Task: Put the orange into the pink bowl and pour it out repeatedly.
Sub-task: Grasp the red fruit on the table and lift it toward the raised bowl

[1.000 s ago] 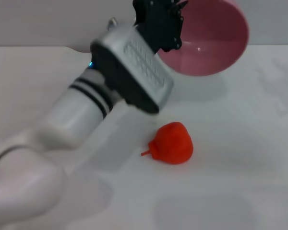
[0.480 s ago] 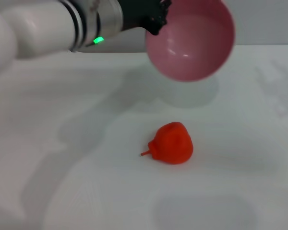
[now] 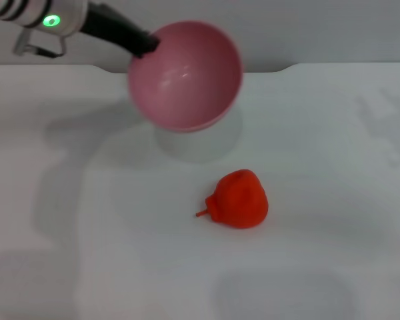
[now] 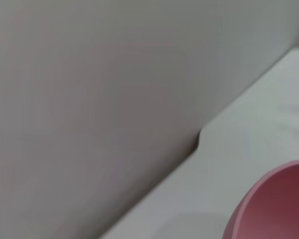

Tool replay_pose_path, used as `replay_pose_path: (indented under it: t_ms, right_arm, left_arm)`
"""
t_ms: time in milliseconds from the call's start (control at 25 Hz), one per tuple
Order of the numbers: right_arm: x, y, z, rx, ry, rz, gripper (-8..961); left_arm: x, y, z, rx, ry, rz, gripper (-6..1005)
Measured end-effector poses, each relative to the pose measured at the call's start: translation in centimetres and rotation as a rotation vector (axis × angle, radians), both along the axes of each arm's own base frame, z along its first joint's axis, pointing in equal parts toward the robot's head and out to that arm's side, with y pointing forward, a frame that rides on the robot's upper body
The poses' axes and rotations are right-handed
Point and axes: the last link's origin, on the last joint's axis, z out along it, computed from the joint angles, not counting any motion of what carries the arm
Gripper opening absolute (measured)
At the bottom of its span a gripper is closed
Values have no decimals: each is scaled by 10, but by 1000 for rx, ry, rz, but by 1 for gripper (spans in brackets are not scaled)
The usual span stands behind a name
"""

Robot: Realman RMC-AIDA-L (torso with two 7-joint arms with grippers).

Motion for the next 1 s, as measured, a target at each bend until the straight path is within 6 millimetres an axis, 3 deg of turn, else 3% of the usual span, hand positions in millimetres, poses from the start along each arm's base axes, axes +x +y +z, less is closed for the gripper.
replay_pose_path:
  t_ms: [240, 360, 480, 680, 1000]
  right_arm:
    - [12, 13, -19, -134, -59, -116, 558]
    - [18, 34, -39, -361, -112, -257, 558]
    - [16, 43, -48, -477, -145, -306, 558]
    - [-6, 59, -65, -805, -285, -382, 558]
    - [-61, 53, -87, -1229, -674, -427, 557]
  left_arm:
    - [-25, -9, 17, -47, 57, 123, 42]
    - [-41, -17, 19, -71, 66, 171, 42]
    - [-47, -19, 19, -72, 65, 189, 42]
    - [-51, -22, 19, -77, 66, 205, 42]
    - [-52, -22, 18, -79, 69, 200, 41]
